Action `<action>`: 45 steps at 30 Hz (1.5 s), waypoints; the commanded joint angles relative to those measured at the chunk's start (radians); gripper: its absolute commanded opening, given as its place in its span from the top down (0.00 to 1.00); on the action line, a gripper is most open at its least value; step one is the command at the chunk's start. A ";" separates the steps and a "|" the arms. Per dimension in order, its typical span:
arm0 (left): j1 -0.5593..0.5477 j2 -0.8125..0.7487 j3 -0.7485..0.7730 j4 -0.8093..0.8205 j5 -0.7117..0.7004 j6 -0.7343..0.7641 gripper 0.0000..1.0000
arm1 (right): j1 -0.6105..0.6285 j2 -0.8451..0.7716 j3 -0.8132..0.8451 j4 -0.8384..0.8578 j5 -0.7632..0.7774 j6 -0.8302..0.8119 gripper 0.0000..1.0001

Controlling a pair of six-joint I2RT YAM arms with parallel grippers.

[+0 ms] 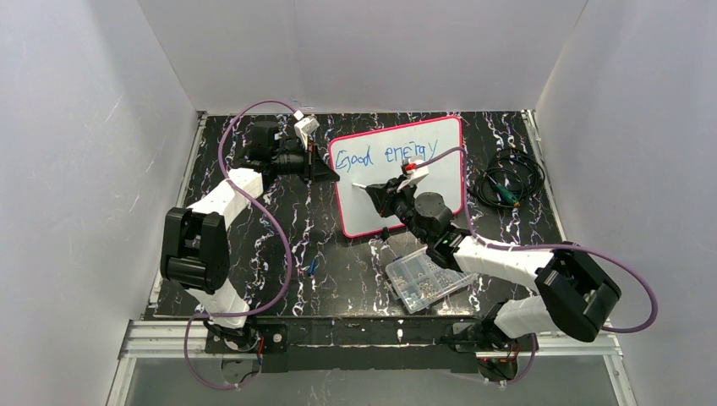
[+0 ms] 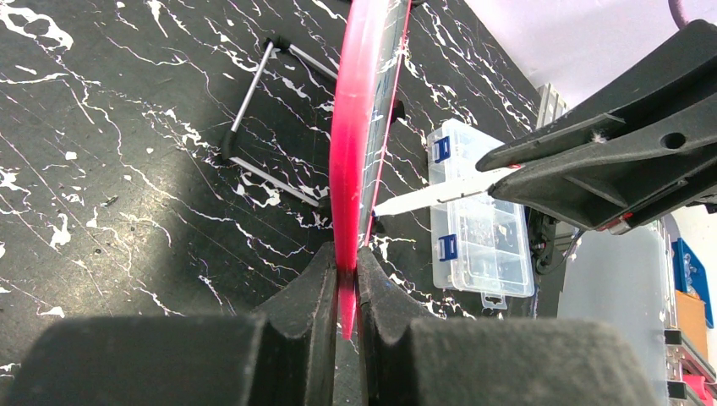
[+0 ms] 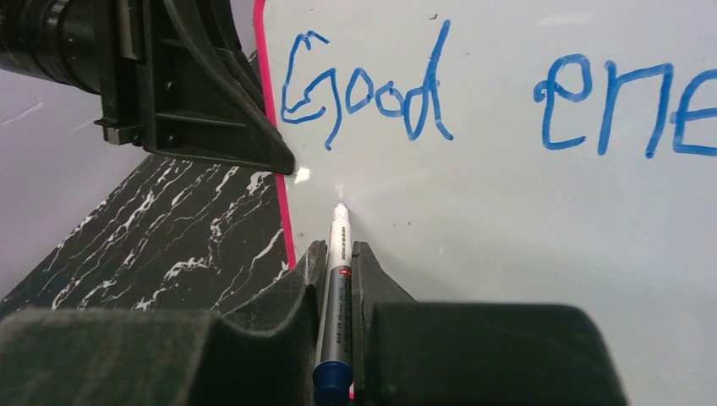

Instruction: Write a sentence on the whiteboard

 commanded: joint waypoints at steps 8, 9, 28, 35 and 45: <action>0.001 -0.071 0.018 0.015 0.032 0.000 1.00 | 0.010 0.054 0.069 0.071 0.077 -0.043 0.99; 0.001 -0.071 0.016 0.015 0.032 0.000 1.00 | 0.010 0.058 0.075 0.076 0.073 -0.046 0.99; 0.001 -0.075 0.017 0.015 0.030 0.000 1.00 | 0.065 0.026 -0.016 -0.027 0.108 -0.052 0.99; 0.000 -0.076 0.017 0.015 0.031 0.000 1.00 | 0.089 0.009 -0.061 -0.045 0.110 -0.025 0.99; 0.001 -0.080 0.017 0.015 0.029 0.000 1.00 | 0.106 -0.030 -0.004 -0.016 0.048 -0.029 0.99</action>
